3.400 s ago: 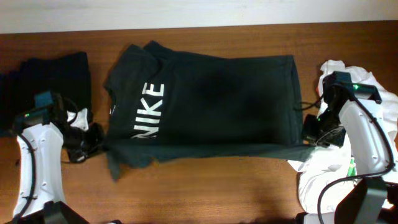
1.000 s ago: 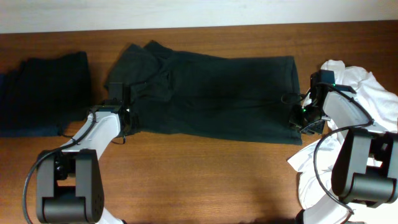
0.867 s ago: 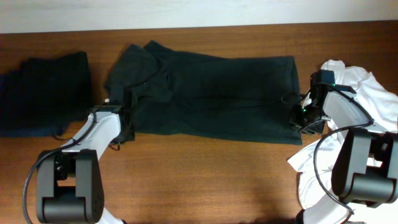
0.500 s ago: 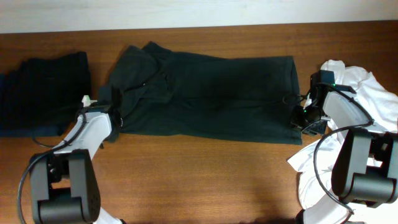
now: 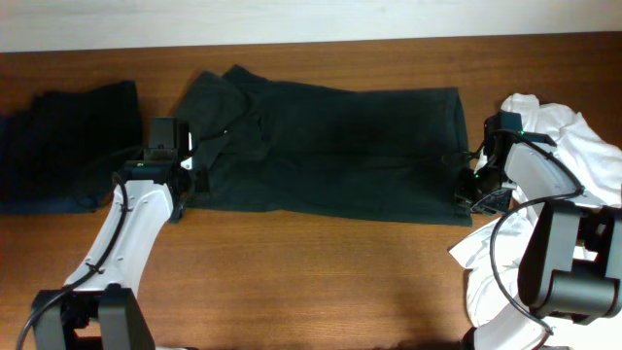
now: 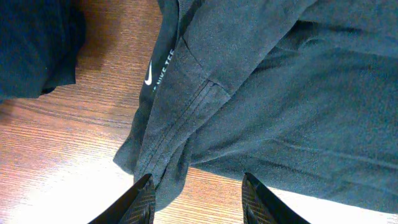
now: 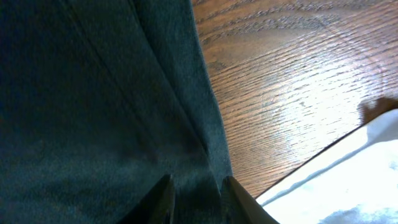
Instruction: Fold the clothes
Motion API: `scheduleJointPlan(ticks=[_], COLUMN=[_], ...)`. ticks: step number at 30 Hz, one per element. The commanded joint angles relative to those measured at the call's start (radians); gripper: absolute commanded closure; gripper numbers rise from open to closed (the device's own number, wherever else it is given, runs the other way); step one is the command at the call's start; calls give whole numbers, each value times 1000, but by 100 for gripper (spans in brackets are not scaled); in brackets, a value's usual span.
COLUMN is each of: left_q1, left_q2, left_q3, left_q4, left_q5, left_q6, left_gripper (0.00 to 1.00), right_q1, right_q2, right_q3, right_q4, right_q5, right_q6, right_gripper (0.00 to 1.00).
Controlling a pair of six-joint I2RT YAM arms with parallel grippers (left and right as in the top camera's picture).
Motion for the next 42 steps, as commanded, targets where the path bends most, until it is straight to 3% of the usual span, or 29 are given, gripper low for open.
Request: scheduleJointPlan(ticks=[1,6,9,12,15,16,17,18,20,23,26,31,33,35,39,42], left_q1=[6,32,74,108,108,108,108,109,135,140,140,140,140,140,140,141], left_q2=[7,120,147,153,219,241,241,233,199,188,188,188,188,188,188,188], left_q3=[3,3,3,3,2,2,4,12,41,40,40,40,40,40,37,34], left_q4=[-2,2,0,8,26,45,56,59,1,-63,-99,-145,-148,-163,-260,-351], left_q5=[14,13,-87,-30,-16,21,26,-31,-190,-189,-147,-98,-98,-98,-75,-57], left_q6=[35,37,5,-4,-4,-4,-3,-4,-4,-4,-4,-5,-4,-4,-42,-64], left_gripper=[54,53,53,53,67,76,91,93,92,81,79,79,78,78,78,84], right_q1=[-4,-4,-4,-4,-4,-4,-4,-4,-4,-4,-4,-1,17,25,23,23], right_q2=[2,2,2,2,2,2,2,2,2,2,2,2,4,7,7,7], right_q3=[-2,-2,-2,-2,-2,-2,-2,-2,-2,-2,-2,108,69,1,-126,-184], right_q4=[-5,-19,-31,-41,-46,-46,-48,-48,-47,-46,-44,4,-1,22,75,13], right_q5=[13,13,12,13,13,13,13,13,14,13,5,-285,-264,-168,-159,-72], right_q6=[5,5,5,5,5,5,5,5,5,5,5,-155,-218,-221,-201,-160], right_gripper=[71,70,70,70,71,71,71,71,71,71,75,77,77,77,76,77])
